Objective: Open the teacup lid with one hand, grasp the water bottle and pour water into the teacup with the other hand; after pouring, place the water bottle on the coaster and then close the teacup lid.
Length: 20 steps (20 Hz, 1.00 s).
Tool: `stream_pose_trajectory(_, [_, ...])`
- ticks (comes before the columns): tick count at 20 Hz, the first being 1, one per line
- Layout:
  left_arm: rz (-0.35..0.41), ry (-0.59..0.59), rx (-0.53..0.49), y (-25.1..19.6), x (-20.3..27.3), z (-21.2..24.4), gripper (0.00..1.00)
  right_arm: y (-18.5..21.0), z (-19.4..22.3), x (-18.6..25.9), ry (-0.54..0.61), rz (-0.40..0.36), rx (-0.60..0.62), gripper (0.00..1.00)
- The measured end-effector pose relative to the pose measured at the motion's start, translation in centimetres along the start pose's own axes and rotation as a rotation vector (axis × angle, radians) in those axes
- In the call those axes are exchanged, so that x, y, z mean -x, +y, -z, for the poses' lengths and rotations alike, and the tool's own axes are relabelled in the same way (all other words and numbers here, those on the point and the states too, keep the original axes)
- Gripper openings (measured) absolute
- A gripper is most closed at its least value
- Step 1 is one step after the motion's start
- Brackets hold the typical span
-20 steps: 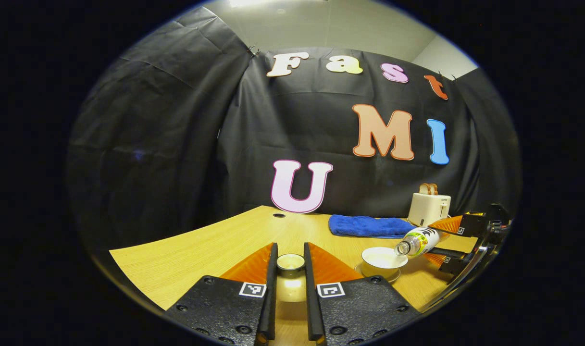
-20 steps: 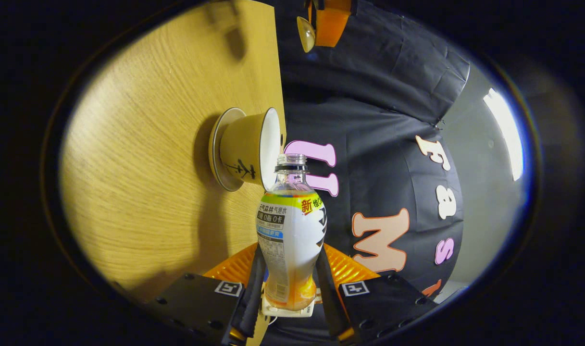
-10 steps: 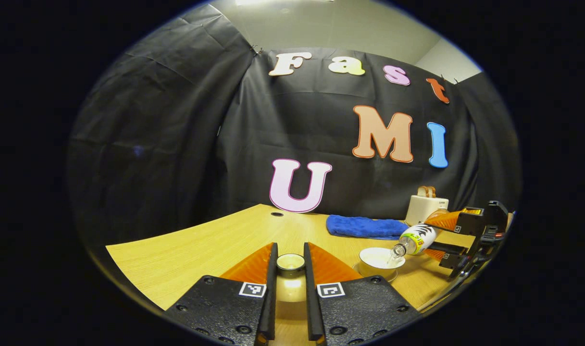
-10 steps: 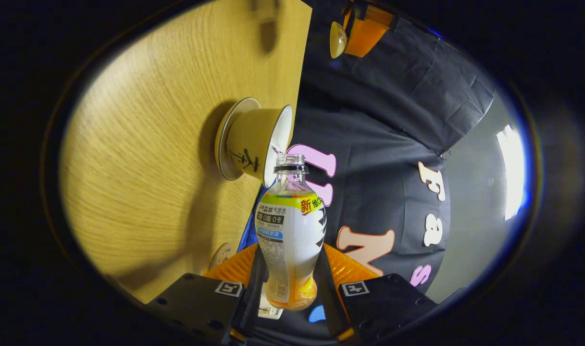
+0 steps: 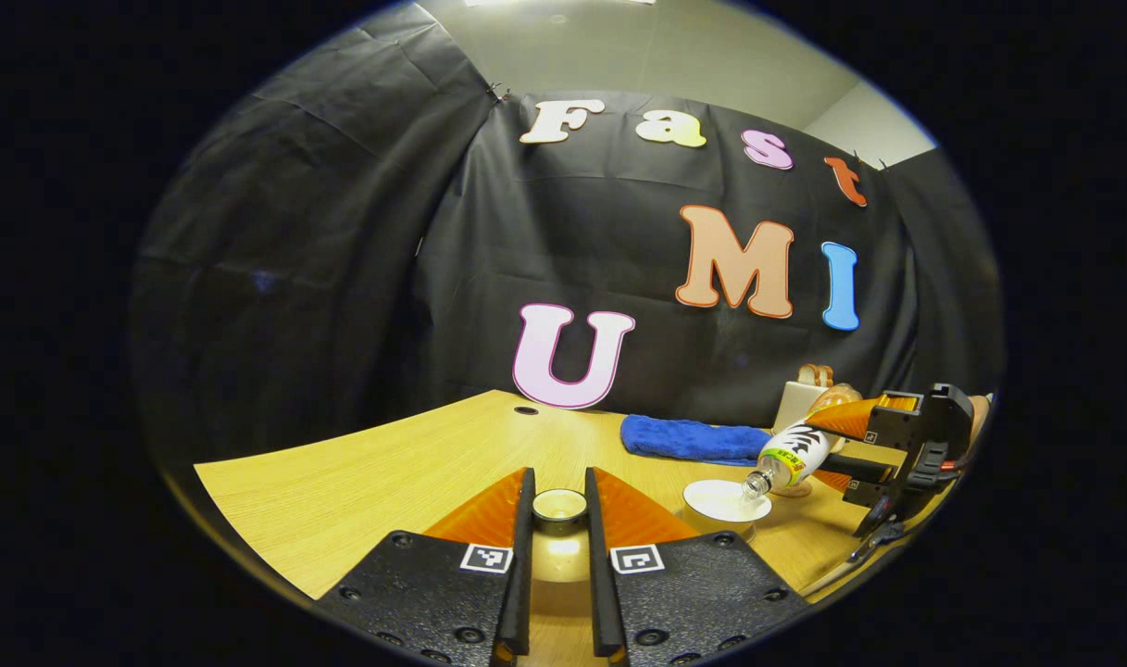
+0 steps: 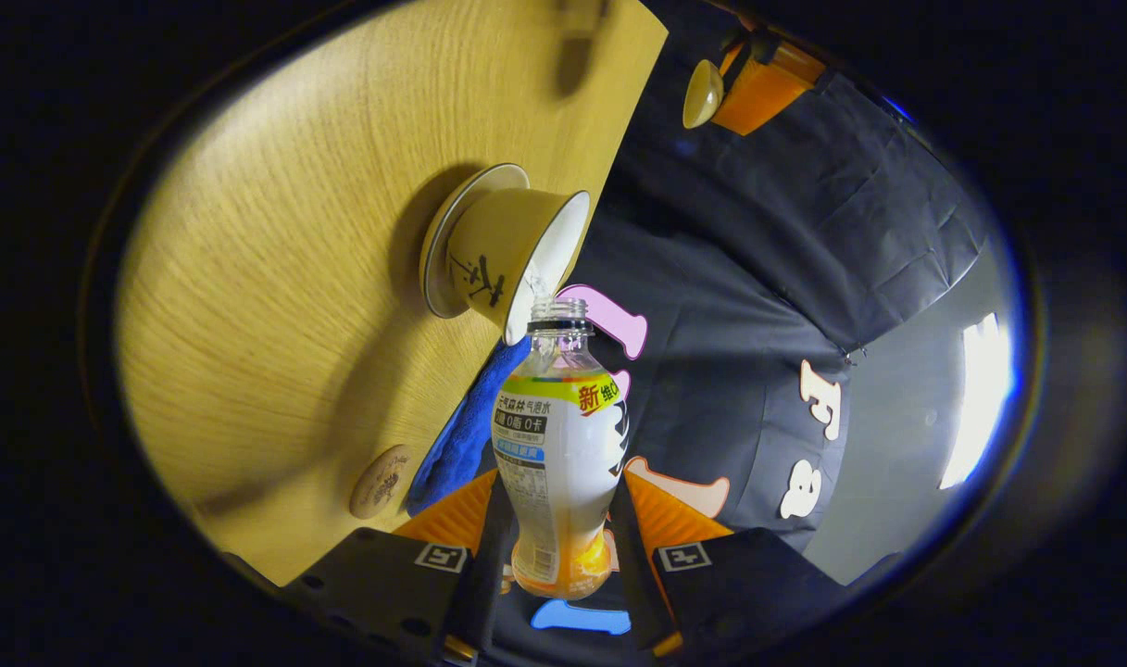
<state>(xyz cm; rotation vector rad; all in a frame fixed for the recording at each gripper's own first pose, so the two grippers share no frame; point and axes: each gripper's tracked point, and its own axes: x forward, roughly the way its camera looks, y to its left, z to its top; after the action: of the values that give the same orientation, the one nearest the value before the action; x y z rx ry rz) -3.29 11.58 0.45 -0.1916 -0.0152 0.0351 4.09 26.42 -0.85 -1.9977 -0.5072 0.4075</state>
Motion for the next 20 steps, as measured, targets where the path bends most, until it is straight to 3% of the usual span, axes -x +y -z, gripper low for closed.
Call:
stream_pose_trajectory(14, [0.008,0.022,0.043,-0.4,-0.2,0.5,0.24,-2.0,-1.8,-1.0,-0.093,0.018,0.146,0.60])
stream_pose_trajectory(20, [0.035,0.012,0.002,-1.8,-0.2,-0.3,0.25,1.1,1.5,-0.7,0.008,-0.060,-0.150,0.59])
